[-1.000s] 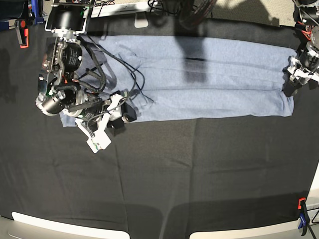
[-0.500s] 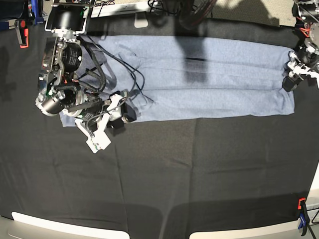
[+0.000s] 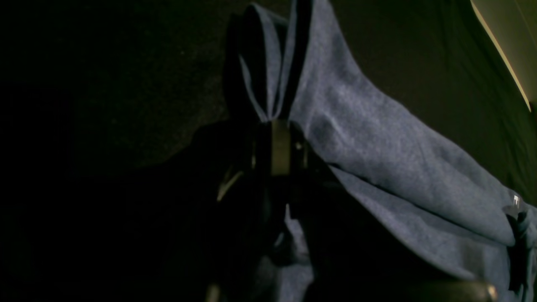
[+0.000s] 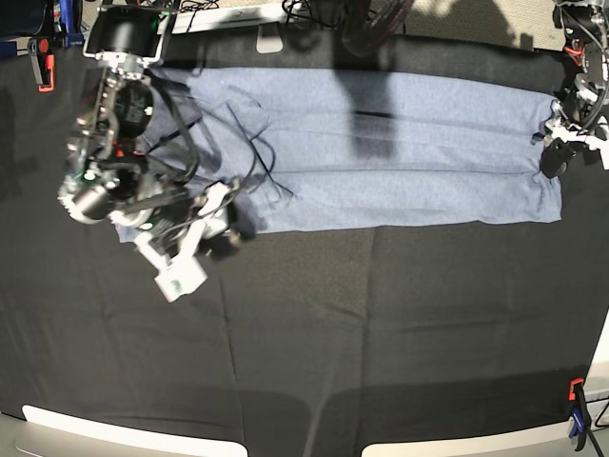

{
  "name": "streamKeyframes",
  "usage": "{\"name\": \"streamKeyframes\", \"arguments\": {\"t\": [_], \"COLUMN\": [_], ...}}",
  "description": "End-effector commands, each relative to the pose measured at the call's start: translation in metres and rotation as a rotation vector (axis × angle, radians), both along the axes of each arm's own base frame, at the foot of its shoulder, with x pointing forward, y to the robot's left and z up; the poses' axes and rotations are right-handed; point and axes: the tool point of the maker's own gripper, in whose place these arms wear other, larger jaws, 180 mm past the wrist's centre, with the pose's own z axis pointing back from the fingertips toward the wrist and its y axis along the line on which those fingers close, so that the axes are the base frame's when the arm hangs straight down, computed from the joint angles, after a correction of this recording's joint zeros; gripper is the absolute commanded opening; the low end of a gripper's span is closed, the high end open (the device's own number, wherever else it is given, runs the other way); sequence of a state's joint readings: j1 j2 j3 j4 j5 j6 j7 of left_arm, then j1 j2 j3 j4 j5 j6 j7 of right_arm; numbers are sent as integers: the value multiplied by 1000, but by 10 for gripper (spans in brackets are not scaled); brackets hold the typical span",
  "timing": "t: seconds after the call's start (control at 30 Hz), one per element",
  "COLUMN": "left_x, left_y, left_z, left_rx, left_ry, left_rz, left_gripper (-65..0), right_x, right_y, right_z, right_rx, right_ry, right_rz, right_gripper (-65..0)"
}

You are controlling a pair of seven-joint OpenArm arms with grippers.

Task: Layout the t-shirt on the table in an organized manner, then fold the t-shirt properly

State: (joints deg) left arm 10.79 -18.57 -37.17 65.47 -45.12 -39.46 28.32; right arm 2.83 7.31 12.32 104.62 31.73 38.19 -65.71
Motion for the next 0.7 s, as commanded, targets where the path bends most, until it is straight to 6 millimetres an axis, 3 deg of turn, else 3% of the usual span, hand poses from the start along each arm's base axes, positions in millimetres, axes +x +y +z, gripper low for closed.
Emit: {"name": "streamKeyframes", "arguments": {"t": [0.0,0.17,0.23,0.27,0.3,0.5,0.6,0.67], "left_x": [8,8,8,8,8,12,11,11], "left_y": [10,10,8,7,5,-9,-9,-7], "left_z": [16,15,15,14,12,6,5,6], "left_rx": [19,19,16,14,21,0,2,5], "left_ry": [-55,-53,-54,-53,-46,-43,-37,-37], "left_rz": [10,10,10,9,4,0,-4,-4], "left_gripper": [-650,-650,-492,-447,-443,-469,-633,-650], "right_x": [8,5,2,1,0,-7,-7,-7], "right_y": [0,-17,-23,-25,-27,-29,-29,-29], "right_z": [24,48,49,47,46,37,37,37], "right_rx": [17,-2,-4,-5,-6,-8,-8,-8], "right_ry": [-84,-160,-165,-160,-156,-131,-129,-129], "right_rz": [2,-49,-68,-75,-82,-86,-86,-86], "right_gripper": [-395,-395,-395,-395,-395,-395,-395,-395]}}
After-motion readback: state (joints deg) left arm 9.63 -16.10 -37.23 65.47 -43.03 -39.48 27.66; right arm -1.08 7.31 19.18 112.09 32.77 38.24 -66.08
